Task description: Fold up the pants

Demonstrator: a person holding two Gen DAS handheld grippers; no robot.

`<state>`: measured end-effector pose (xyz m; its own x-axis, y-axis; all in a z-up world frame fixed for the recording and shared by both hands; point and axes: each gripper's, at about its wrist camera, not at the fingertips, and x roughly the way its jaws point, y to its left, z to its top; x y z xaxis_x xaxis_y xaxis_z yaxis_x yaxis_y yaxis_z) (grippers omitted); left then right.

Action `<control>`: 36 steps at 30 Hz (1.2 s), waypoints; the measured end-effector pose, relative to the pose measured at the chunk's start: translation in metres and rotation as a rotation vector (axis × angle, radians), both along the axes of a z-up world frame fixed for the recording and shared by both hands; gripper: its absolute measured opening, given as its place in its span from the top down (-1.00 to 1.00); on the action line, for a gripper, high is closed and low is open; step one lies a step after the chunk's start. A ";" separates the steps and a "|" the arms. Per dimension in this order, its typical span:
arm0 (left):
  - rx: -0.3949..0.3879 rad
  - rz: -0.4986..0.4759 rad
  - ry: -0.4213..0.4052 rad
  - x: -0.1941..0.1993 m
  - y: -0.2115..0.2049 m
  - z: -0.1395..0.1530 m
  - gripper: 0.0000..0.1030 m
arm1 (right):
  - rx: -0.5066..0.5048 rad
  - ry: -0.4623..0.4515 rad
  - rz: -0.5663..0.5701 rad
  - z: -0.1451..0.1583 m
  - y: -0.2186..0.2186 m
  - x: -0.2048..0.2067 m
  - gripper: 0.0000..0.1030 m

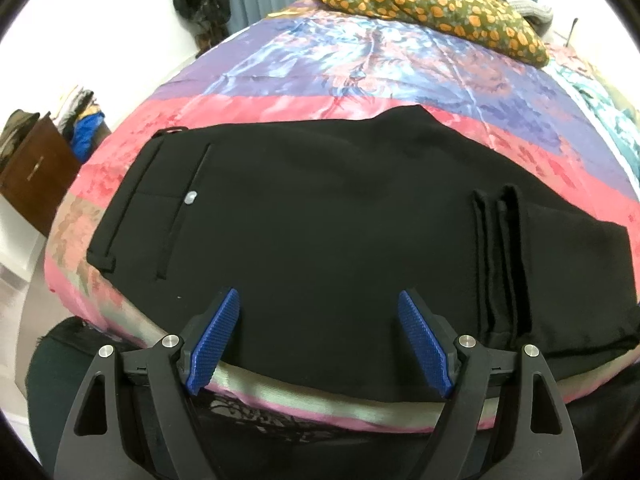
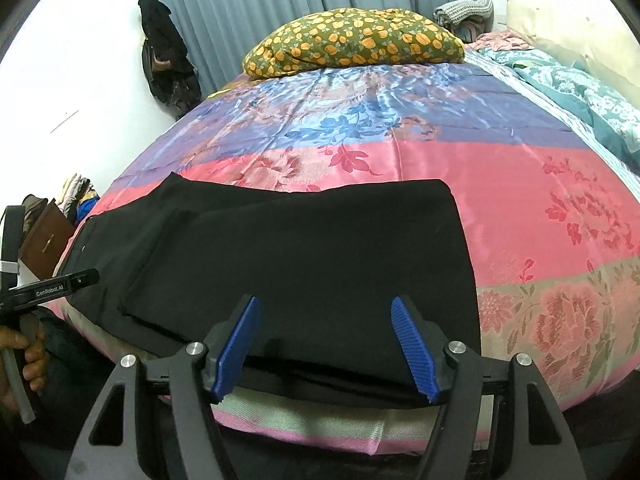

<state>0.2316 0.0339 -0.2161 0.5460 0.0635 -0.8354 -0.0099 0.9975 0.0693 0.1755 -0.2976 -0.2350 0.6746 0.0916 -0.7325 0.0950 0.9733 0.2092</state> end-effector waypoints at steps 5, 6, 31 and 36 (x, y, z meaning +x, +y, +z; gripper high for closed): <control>0.032 0.004 -0.002 0.002 0.002 -0.001 -0.62 | -0.002 0.004 -0.012 -0.002 -0.001 0.001 -0.39; 0.039 0.005 -0.001 0.002 0.003 -0.001 -0.62 | -0.004 0.006 -0.013 -0.003 -0.002 0.001 -0.42; -0.487 0.083 0.245 0.121 0.219 -0.046 -0.88 | -0.009 0.031 0.038 -0.009 0.009 0.008 -0.45; -0.500 0.098 0.226 0.120 0.210 -0.043 -0.19 | -0.009 0.026 0.038 -0.010 0.009 0.009 -0.45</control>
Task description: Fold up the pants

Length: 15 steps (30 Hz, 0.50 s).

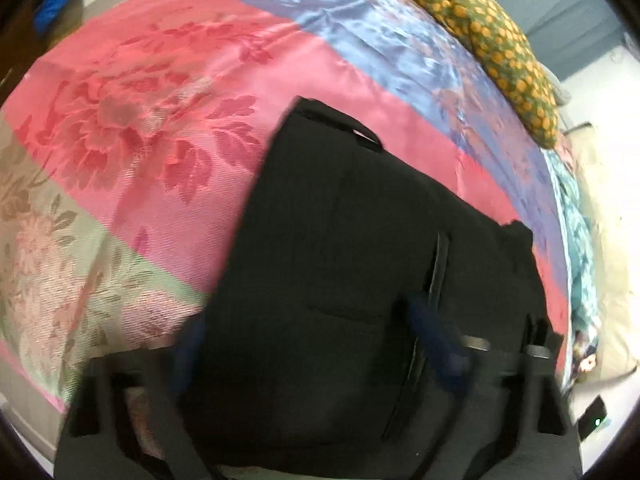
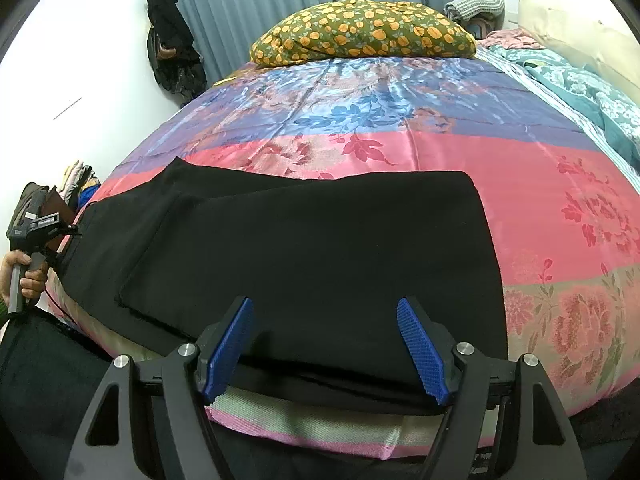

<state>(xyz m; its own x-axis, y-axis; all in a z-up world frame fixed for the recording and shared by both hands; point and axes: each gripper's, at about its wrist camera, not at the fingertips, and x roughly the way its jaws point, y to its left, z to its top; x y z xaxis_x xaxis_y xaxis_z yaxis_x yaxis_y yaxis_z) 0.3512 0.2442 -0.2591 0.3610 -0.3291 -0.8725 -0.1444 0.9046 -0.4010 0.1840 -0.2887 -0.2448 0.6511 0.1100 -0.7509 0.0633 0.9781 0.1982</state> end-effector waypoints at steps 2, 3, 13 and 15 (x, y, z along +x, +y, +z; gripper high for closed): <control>-0.037 0.035 0.006 -0.004 0.010 0.005 0.35 | 0.006 -0.010 -0.008 0.001 -0.003 0.000 -0.45; -0.051 0.054 0.013 -0.005 0.013 0.008 0.49 | 0.012 -0.020 -0.020 0.002 -0.006 0.001 -0.45; -0.148 0.024 -0.120 -0.039 -0.048 0.123 0.71 | 0.082 0.020 -0.185 -0.004 -0.059 0.002 -0.45; -0.175 -0.051 -0.160 -0.048 -0.088 0.151 0.71 | 0.122 0.013 -0.207 -0.004 -0.068 0.000 -0.45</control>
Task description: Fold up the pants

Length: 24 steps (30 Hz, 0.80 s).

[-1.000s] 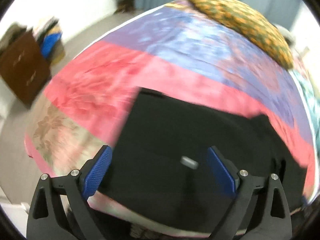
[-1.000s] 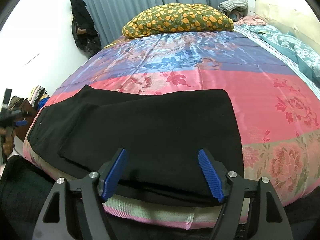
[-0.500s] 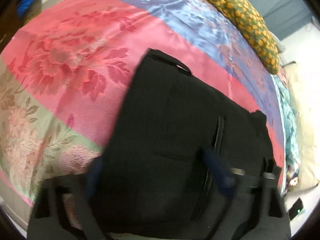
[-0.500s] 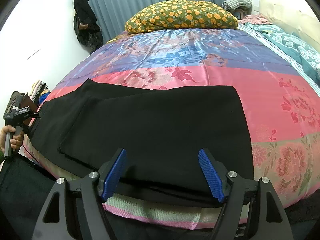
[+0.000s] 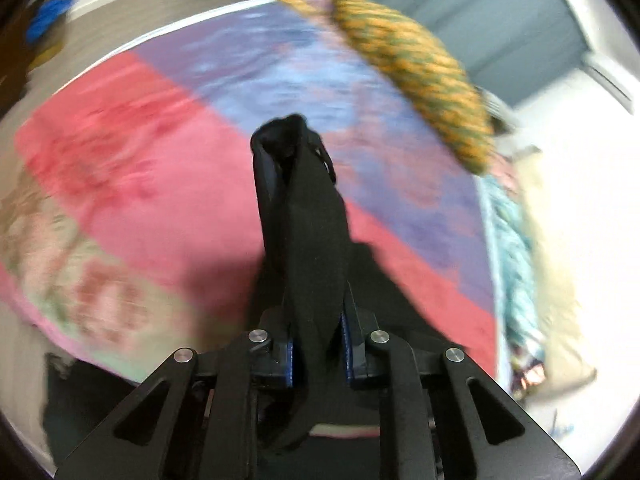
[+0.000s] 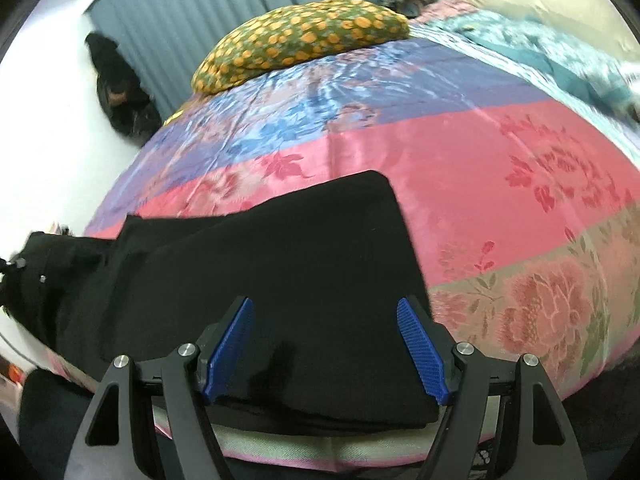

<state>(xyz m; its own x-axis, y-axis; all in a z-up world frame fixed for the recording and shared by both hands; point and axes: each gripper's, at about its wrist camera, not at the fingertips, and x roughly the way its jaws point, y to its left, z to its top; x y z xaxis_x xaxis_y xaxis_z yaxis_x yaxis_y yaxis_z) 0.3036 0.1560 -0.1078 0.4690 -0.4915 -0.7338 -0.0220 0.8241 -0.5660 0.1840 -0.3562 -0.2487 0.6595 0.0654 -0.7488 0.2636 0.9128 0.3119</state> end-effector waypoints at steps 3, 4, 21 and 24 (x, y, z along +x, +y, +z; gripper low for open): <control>-0.002 -0.150 -0.060 -0.011 -0.078 0.028 0.71 | 0.031 -0.008 -0.003 0.001 -0.005 0.000 -0.45; -0.004 -0.191 -0.070 -0.014 -0.100 0.031 0.71 | 0.035 -0.009 0.001 0.002 -0.006 0.000 -0.45; 0.211 -0.524 -0.113 -0.055 -0.309 -0.060 -0.08 | 0.022 -0.028 -0.107 0.006 -0.043 -0.018 -0.45; 0.289 -0.395 -0.241 -0.054 -0.258 -0.031 -0.05 | 0.057 -0.105 -0.114 0.017 -0.047 -0.022 -0.45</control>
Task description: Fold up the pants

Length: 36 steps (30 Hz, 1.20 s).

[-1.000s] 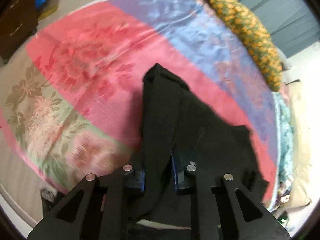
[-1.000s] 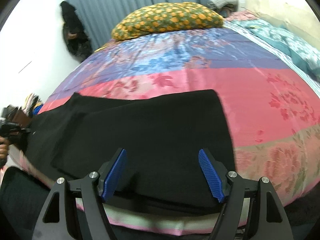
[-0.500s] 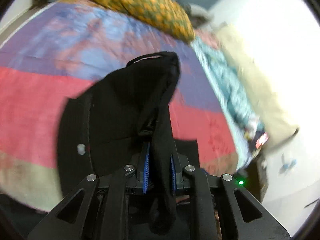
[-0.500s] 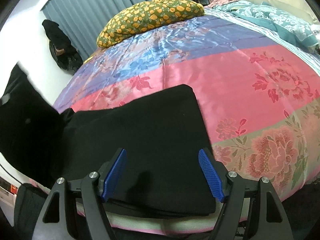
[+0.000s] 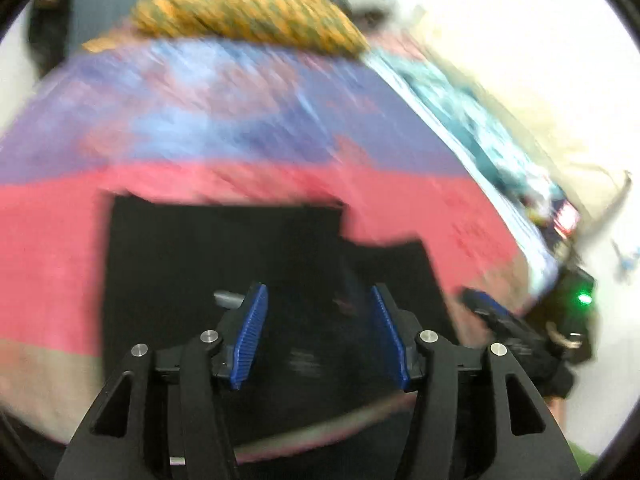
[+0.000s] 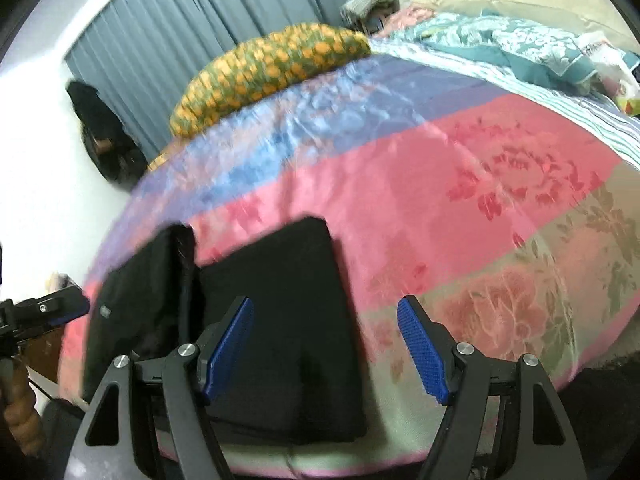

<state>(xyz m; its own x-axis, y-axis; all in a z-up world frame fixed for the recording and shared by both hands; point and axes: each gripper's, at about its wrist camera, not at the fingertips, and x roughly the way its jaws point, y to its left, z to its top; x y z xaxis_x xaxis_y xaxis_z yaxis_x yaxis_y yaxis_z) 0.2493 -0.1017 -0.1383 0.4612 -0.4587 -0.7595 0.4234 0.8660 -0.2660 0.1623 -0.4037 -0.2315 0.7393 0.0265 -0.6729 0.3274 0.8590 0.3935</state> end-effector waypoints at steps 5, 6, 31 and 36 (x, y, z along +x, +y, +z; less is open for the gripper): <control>0.202 0.171 0.033 0.014 0.052 -0.042 0.90 | 0.236 -0.106 0.222 0.009 0.018 0.020 -0.45; 0.217 0.157 0.054 0.011 0.050 -0.057 0.91 | 0.296 -0.100 0.280 0.006 0.023 0.030 -0.45; 0.093 0.535 -0.206 -0.026 0.133 -0.016 -0.21 | 0.448 -0.057 0.607 0.065 0.085 0.085 0.62; 0.114 0.568 -0.138 -0.027 0.146 -0.033 -0.19 | 0.444 -0.114 0.567 0.093 0.041 0.068 0.62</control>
<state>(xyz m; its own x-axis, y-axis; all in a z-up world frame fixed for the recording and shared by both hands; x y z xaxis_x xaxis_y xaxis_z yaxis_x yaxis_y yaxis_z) 0.2223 0.0447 -0.1711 0.7087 -0.0303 -0.7049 -0.0906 0.9869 -0.1335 0.2305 -0.3624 -0.1380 0.5956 0.6793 -0.4288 -0.1849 0.6354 0.7497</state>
